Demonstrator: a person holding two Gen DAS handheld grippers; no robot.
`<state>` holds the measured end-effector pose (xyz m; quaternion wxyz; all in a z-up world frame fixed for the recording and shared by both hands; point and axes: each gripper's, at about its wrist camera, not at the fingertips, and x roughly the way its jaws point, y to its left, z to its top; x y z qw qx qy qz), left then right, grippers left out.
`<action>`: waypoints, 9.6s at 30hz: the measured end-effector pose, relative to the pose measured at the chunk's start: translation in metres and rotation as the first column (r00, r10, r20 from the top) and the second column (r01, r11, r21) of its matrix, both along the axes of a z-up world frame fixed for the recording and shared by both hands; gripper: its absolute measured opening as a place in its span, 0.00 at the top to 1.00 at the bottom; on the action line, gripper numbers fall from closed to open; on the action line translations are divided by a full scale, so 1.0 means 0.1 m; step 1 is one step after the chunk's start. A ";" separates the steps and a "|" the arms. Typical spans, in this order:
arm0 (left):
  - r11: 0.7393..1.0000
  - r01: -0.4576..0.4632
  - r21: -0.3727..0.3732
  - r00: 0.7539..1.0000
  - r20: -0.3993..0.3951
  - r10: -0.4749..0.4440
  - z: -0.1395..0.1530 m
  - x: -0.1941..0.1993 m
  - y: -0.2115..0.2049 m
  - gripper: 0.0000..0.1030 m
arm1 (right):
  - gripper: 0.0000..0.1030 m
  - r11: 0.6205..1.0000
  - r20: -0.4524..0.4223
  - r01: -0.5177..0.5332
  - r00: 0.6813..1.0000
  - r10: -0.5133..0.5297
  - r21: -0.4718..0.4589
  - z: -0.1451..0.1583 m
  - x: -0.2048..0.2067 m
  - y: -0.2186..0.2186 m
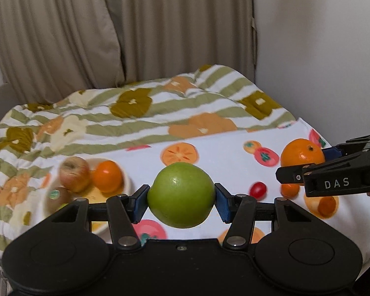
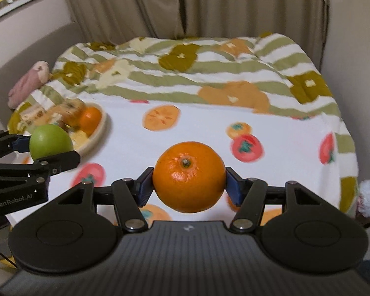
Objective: Organize fruits
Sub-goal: 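Carry the green apple onto the plate with the left tool while the right tool carries the orange there, then open both tools over the plate and withdraw toward the loose fruits, then grasp a cherry tomato with the left tool while the right tool grasps a tangerine, then carry the tomato to the plate with the left tool while the right tool carries the tangerine, then release the tomato and tangerine onto the plate and withdraw both tools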
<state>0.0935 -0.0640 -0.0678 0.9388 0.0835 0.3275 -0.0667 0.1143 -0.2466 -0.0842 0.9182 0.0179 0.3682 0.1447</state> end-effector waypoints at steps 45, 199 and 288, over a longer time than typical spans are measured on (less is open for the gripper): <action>0.980 0.185 0.067 0.955 -0.246 -0.163 -0.77 1.38 1.65 0.42 | 0.27 0.986 -0.120 0.167 0.979 -0.162 0.030 -0.30 0.64 1.97; 0.952 0.304 -0.024 0.941 -0.151 -0.304 -1.20 -0.25 -1.27 0.64 | 0.49 0.982 -0.026 0.148 0.988 -0.152 -0.116 -1.11 -0.38 -0.92; 0.994 0.106 0.004 0.984 -0.144 -0.104 -0.40 1.10 2.22 0.06 | 0.49 1.000 -0.012 -0.023 1.000 0.023 -0.005 -0.05 1.14 2.68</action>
